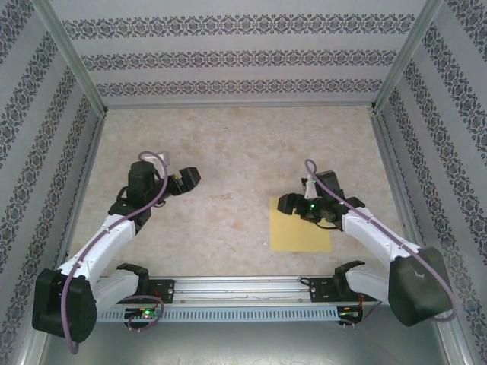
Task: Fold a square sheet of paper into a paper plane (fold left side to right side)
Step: Move the square sheet of paper to the center of the table.
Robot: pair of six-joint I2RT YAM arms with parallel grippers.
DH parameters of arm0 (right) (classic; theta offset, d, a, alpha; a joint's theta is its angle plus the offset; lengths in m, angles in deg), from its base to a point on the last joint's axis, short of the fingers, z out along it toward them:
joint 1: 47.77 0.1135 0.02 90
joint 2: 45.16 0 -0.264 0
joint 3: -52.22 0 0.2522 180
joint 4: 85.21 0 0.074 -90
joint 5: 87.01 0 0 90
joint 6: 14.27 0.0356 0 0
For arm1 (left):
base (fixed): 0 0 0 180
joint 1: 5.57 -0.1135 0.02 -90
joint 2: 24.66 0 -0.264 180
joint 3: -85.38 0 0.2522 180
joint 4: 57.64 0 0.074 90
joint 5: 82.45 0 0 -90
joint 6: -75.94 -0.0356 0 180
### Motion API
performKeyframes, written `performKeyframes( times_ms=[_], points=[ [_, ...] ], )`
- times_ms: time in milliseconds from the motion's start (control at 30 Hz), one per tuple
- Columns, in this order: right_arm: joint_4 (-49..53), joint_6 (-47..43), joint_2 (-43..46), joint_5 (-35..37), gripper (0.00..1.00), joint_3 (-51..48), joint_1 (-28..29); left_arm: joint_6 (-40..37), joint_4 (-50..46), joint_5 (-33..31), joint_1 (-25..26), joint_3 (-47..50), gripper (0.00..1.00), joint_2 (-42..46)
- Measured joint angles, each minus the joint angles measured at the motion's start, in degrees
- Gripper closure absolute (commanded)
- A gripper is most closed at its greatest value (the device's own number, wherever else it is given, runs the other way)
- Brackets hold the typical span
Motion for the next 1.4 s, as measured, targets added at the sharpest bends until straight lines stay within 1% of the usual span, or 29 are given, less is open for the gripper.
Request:
performKeyframes(
  times_ms=[100,167,233,467,633,767,833,900,1000,1067,1133,1300,1400],
  points=[
    [-0.17,1.42,-4.37,0.59,0.24,0.00,2.01,2.34,0.02,-0.61,4.46,1.33,0.00,-0.61],
    [-0.52,2.23,-7.37,0.98,0.24,0.02,3.30,3.43,0.04,-1.51,6.40,1.49,0.00,-2.12],
    [-0.63,2.69,-9.97,1.49,0.24,0.39,4.68,4.00,0.04,-2.05,7.19,1.49,0.00,-3.37],
    [-5.46,6.38,-16.22,2.19,0.24,4.42,10.69,4.94,-0.28,-5.81,7.45,1.49,0.00,-3.93],
    [-10.36,10.51,-22.05,3.76,0.25,8.68,15.50,4.85,-3.02,-9.22,7.45,1.38,0.00,-2.25],
    [-16.02,14.88,-27.74,5.27,0.25,12.87,19.26,4.83,-4.81,-10.75,7.48,0.70,0.01,-1.60],
    [-18.43,16.52,-30.62,5.73,0.27,15.28,20.74,4.83,-5.40,-11.08,7.48,0.35,0.00,-1.60],
    [-20.24,17.79,-33.20,5.75,0.27,17.77,21.66,4.83,-6.27,-11.13,7.48,0.04,0.00,-1.60],
    [-20.83,18.25,-34.56,5.51,0.26,19.80,21.97,4.83,-7.78,-10.75,7.45,-0.76,0.05,-1.66],
    [-20.44,17.88,-33.81,5.60,0.24,20.06,21.57,4.81,-8.66,-9.73,7.48,-1.60,0.10,-2.10],
    [-18.43,17.07,-31.67,6.01,0.21,20.06,20.72,4.76,-9.03,-7.78,7.48,-2.43,0.14,-3.10],
    [-11.65,11.56,-21.86,9.11,0.15,20.06,14.88,6.56,-8.85,-2.54,8.31,-2.99,0.33,-6.64],
    [-6.08,6.80,-19.43,12.44,0.14,21.07,11.02,8.57,-7.54,0.24,10.97,-2.99,0.44,-10.19]
  ],
)
